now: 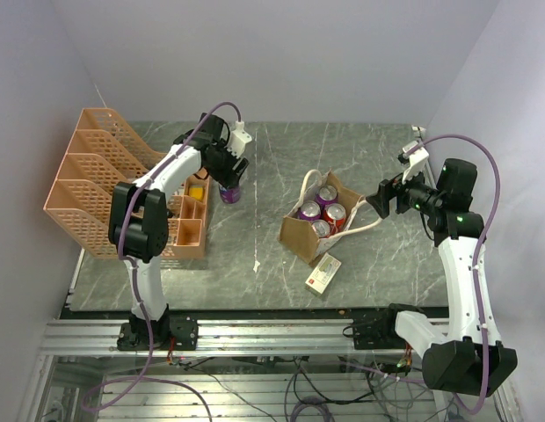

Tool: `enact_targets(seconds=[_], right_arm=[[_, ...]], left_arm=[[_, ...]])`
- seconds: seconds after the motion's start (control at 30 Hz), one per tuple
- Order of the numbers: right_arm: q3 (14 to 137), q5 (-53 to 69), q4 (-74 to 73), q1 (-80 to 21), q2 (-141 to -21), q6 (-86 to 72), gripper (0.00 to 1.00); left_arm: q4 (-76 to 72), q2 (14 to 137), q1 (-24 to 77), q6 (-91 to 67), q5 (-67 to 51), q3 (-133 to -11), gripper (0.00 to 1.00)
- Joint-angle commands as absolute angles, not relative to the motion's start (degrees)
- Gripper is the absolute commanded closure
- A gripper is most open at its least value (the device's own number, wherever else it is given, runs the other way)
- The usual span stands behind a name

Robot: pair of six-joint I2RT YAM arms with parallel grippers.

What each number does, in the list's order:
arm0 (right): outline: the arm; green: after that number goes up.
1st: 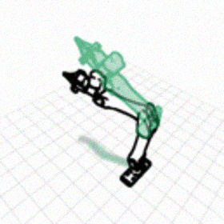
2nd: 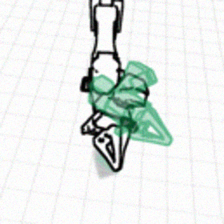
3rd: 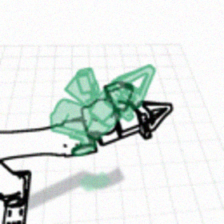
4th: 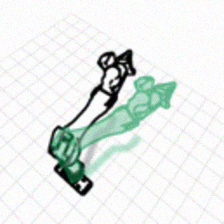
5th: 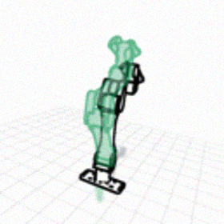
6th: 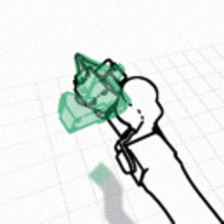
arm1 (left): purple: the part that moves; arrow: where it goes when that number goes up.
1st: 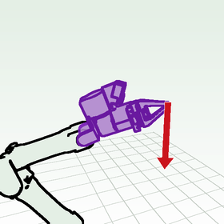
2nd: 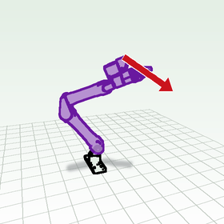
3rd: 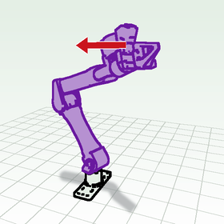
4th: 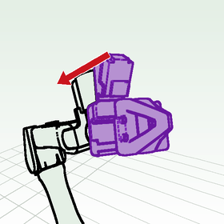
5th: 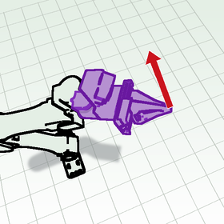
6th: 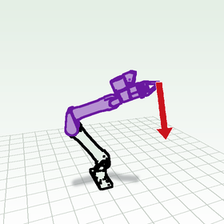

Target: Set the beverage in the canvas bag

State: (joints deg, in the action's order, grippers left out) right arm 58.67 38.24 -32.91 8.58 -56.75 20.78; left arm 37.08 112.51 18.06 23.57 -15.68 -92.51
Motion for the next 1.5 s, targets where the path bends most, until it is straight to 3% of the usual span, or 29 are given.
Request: enact_targets(seconds=[0.0,0.13,0.33,0.93,1.47], right_arm=[[58.0,39.4,-31.5,9.3,-56.4,20.2,0.19],[57.7,39.6,-31.1,9.5,-56.6,20.0,0.19],[57.7,39.9,-30.4,9.8,-57.1,19.2,0.19],[57.8,44.5,-28.6,9.9,-64.7,22.5,0.18],[52.6,40.4,-26.5,10.1,-59.8,22.0,0.17]], left_arm=[[37.4,112.2,17.9,24.0,-19.9,-94.3,0.4],[39.6,109.9,18.0,26.3,-22.1,-96.1,0.67],[41.2,103.0,18.6,27.8,-24.1,-96.8,0.93],[40.3,82.3,33.9,33.6,-26.6,-97.4,0.93],[39.2,87.0,46.1,25.3,-31.2,-109.1,0.93]])
